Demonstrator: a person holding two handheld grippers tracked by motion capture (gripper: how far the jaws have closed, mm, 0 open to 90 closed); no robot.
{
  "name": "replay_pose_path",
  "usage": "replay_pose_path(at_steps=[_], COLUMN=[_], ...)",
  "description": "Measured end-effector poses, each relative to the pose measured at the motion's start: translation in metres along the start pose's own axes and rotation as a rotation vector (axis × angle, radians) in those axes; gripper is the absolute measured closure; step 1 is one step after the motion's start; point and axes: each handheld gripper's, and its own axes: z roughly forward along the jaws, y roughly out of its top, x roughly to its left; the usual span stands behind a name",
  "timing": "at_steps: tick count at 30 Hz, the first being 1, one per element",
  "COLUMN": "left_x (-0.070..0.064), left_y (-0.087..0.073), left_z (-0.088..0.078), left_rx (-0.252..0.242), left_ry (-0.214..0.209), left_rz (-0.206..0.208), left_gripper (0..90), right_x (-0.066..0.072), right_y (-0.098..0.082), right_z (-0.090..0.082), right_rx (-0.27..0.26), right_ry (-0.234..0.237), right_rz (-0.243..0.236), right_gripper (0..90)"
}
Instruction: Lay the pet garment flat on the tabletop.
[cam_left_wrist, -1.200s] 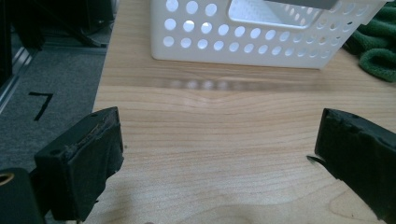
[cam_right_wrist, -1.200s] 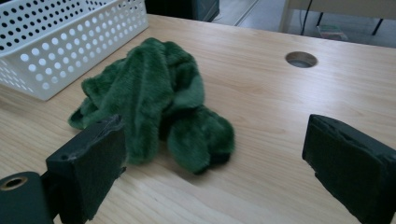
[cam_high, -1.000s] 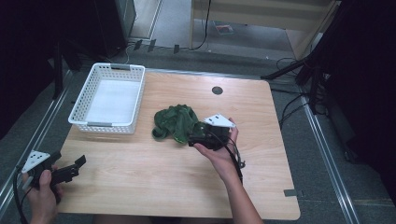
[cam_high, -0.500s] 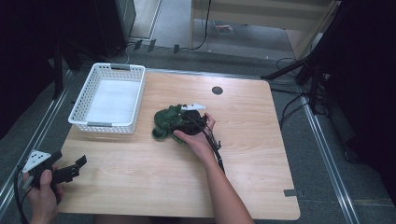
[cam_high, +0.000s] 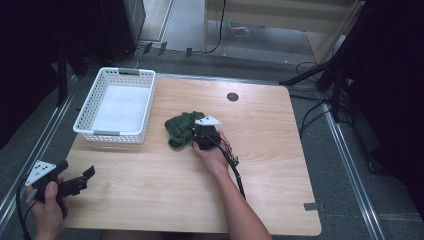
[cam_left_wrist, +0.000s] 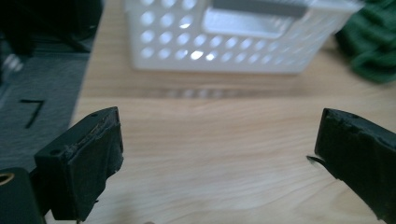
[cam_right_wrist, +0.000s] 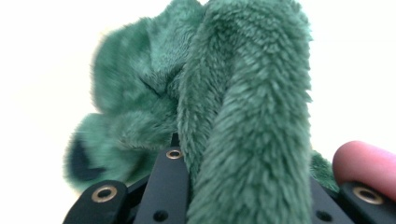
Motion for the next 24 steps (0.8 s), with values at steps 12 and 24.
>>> replay_pose_path(at_steps=[12,24], left_x=[-0.126,-0.165], left_y=[0.058,0.055], left_z=[0.023,0.031], left_rx=[-0.057,-0.025], left_ry=[-0.277,-0.49], left_rz=[0.171,0.229], left_gripper=[1.0,1.0], right_x=[0.01,0.033], right_y=[0.008,-0.02], right_z=[-0.116,-0.207], right_rx=[-0.125,-0.112], right_ry=[0.123,0.238], right_rz=[0.011,-0.018], right_gripper=[80.9,80.2])
